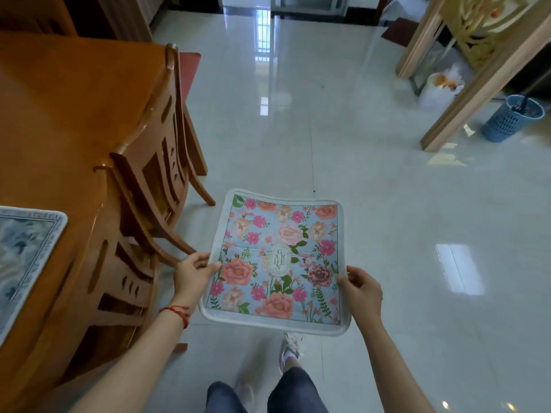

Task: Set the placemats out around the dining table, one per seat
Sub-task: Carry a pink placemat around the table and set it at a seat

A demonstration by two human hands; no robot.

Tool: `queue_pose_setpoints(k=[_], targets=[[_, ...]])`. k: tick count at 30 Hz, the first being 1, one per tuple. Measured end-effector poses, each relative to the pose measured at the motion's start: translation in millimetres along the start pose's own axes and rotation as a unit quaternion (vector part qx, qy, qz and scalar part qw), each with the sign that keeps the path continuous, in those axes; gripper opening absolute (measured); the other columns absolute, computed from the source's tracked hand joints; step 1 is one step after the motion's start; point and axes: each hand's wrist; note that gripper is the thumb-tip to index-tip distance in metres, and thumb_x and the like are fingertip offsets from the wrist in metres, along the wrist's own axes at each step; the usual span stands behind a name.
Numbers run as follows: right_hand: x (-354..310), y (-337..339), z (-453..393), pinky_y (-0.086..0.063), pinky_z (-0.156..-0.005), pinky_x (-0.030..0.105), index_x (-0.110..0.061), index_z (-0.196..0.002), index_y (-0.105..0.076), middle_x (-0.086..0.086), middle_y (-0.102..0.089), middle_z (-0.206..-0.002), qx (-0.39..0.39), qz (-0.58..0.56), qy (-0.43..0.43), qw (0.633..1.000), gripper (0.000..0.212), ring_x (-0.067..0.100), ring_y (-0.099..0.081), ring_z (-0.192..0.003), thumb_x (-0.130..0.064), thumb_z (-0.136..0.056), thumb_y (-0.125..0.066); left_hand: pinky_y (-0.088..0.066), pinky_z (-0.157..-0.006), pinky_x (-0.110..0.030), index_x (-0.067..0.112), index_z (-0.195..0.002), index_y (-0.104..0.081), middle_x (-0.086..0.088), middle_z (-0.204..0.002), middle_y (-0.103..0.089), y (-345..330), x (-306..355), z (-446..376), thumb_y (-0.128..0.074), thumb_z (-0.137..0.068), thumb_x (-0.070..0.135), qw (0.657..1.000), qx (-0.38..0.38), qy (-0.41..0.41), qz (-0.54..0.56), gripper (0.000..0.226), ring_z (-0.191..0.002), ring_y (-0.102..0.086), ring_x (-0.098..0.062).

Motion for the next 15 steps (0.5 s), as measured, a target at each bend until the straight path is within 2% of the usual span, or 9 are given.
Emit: queue_pose_setpoints(k=[2,6,8,12,15], targets=[[-11,2,-31,-0.047,-0.060,0.015,-0.014,-0.092,-0.067,-0.006,-0.066,-0.077,-0.012,-0.004,0.001,1.000,0.013,0.007,-0.063,-0.073,-0.008,-0.081,-0.064,-0.050,-0.061,-0.024,0.002,-0.100,-0.060,-0.012,-0.088,-0.065,-16,18,-16,-0.068,-0.080,0.006,1.000,0.011,0.007,0.005,0.022,-0.074,-0.064,-0.026],[-36,9,-92,-0.047,-0.056,0.009,-0.016,-0.092,-0.066,-0.009,-0.065,-0.076,-0.029,-0.001,0.009,1.000,0.013,0.005,-0.062,-0.073,-0.009,-0.081,-0.064,-0.055,-0.069,-0.035,0.004,-0.096,-0.059,-0.011,-0.086,-0.065,-45,53,-50,-0.068,-0.080,0.005,0.999,0.025,0.026,0.017,0.018,-0.071,-0.064,-0.026],[-50,11,-119,-0.047,-0.055,0.007,-0.016,-0.091,-0.065,-0.009,-0.065,-0.076,-0.035,-0.003,0.013,0.999,0.013,0.004,-0.061,-0.072,-0.008,-0.081,-0.064,-0.052,-0.063,-0.029,0.005,-0.095,-0.059,-0.010,-0.085,-0.065,-57,69,-65,-0.067,-0.080,0.005,0.999,0.035,0.026,0.019,0.017,-0.071,-0.064,-0.026],[-72,8,-163,-0.051,-0.063,0.016,-0.016,-0.091,-0.066,-0.007,-0.066,-0.076,-0.044,-0.003,0.018,0.999,0.013,0.007,-0.063,-0.073,-0.008,-0.081,-0.064,-0.050,-0.058,-0.024,0.005,-0.093,-0.060,-0.007,-0.080,-0.065,-72,98,-93,-0.065,-0.082,0.005,0.999,0.042,0.021,0.025,0.012,-0.068,-0.064,-0.022],[-83,3,-193,-0.048,-0.056,0.007,-0.014,-0.093,-0.066,-0.005,-0.066,-0.076,-0.048,-0.004,0.017,0.999,0.013,0.006,-0.063,-0.072,-0.008,-0.081,-0.064,-0.055,-0.063,-0.032,0.008,-0.091,-0.061,-0.009,-0.083,-0.067,-81,112,-118,-0.065,-0.082,0.007,0.998,0.047,0.025,0.029,0.011,-0.071,-0.067,-0.027]])
Point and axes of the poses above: each hand's wrist, its own z-axis away from the middle knuckle, its own y-axis out of the back of the hand, x = y × z
